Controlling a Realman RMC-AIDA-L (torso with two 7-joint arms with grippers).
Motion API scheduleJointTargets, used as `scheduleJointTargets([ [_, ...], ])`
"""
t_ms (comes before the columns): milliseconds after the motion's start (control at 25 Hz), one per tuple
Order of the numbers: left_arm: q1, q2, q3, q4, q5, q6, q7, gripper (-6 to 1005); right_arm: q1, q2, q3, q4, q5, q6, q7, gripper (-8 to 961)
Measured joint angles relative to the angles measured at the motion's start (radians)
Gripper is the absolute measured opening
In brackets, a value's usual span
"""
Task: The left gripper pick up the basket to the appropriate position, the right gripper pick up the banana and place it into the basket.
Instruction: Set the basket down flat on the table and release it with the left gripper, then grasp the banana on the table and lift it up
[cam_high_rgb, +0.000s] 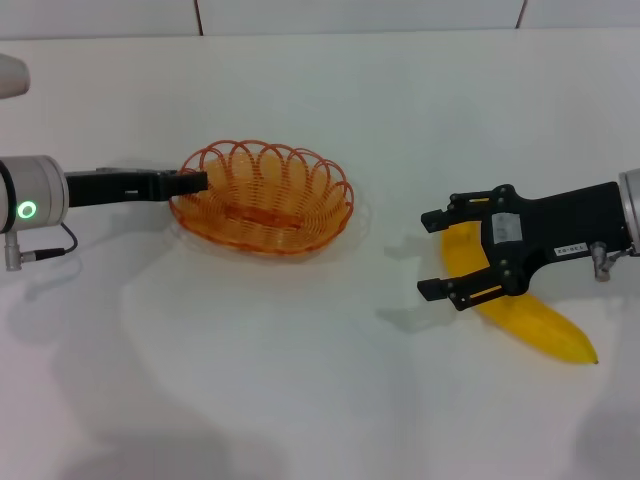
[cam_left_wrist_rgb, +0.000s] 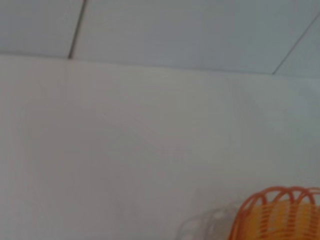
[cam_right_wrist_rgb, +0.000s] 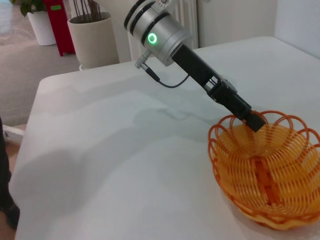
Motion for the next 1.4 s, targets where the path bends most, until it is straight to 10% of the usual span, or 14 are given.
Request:
scheduleJointTargets([
  [440, 0.063, -0.001, 0.000, 0.073, -0.134, 0.085, 0.254, 606, -0.006, 0.001, 0.007, 0.000, 0.010, 0.005, -0.003, 898],
  [920, 0.233, 0.001, 0.000, 0.093, -0.385, 0.257, 0.769, 601, -0.028, 0.005, 0.006, -0.008, 0.097, 0.005, 0.003, 897],
  [1400, 0.281, 0.004, 0.004, 0.075, -0.341, 0.334, 0.810, 593, -0.094, 0.020, -0.085, -0.199, 0.128, 0.018, 0.147, 897],
])
